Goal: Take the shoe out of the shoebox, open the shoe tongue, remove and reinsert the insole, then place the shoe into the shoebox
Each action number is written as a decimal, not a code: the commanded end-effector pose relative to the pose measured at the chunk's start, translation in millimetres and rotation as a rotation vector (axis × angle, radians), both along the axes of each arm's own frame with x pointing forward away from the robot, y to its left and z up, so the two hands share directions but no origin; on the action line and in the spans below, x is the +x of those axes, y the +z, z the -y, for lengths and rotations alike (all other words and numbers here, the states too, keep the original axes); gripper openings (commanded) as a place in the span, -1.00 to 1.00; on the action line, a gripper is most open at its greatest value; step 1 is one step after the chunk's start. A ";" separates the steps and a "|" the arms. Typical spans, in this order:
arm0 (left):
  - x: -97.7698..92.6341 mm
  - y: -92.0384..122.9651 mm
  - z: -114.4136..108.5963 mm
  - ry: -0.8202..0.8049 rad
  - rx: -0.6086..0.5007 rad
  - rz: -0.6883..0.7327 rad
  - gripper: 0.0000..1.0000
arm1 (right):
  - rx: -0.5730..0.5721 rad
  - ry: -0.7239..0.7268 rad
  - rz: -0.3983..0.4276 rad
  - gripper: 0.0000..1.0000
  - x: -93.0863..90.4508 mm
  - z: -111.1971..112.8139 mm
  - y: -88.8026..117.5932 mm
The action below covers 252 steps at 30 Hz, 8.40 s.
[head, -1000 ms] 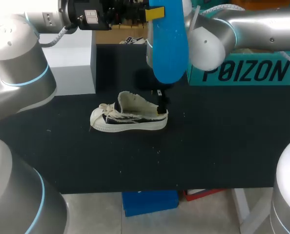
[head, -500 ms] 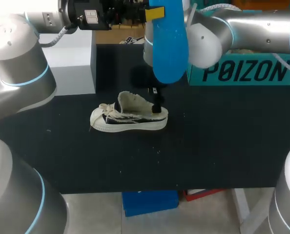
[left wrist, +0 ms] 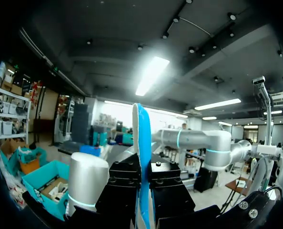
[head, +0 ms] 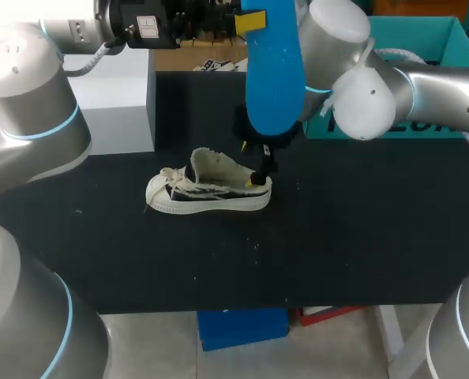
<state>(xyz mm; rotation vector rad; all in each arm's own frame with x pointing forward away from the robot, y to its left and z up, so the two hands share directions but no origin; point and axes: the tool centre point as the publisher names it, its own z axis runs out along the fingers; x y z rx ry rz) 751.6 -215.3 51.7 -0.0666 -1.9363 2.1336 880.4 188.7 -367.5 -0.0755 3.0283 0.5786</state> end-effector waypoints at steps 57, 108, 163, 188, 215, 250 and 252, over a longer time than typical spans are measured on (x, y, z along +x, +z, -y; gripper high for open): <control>-0.4 -0.6 1.2 0.004 -0.002 0.001 -1.00 | 0.742 -0.101 -0.051 1.00 -11.3 6.9 -59.7; -0.4 -0.6 1.2 0.004 -0.002 0.001 -1.00 | -0.574 0.125 0.050 1.00 24.8 -16.8 5.5; -0.4 -0.6 1.2 0.004 -0.002 0.001 -1.00 | -0.451 0.077 0.026 -1.00 24.3 -54.3 -32.1; -0.4 -0.6 1.2 0.004 -0.002 0.001 -1.00 | -0.659 -1.076 -0.095 -1.00 53.8 13.8 50.2; -0.4 -0.6 1.2 0.004 -0.002 0.001 -1.00 | -0.484 -1.575 -0.279 -1.00 26.8 -0.8 31.6; -0.4 -0.6 1.2 0.004 -0.002 0.001 -1.00 | -0.203 -1.527 -0.389 1.00 13.4 30.3 1.5; -0.4 -0.6 1.2 0.004 -0.002 0.001 -1.00 | -0.124 -1.528 -0.458 1.00 13.1 35.0 9.8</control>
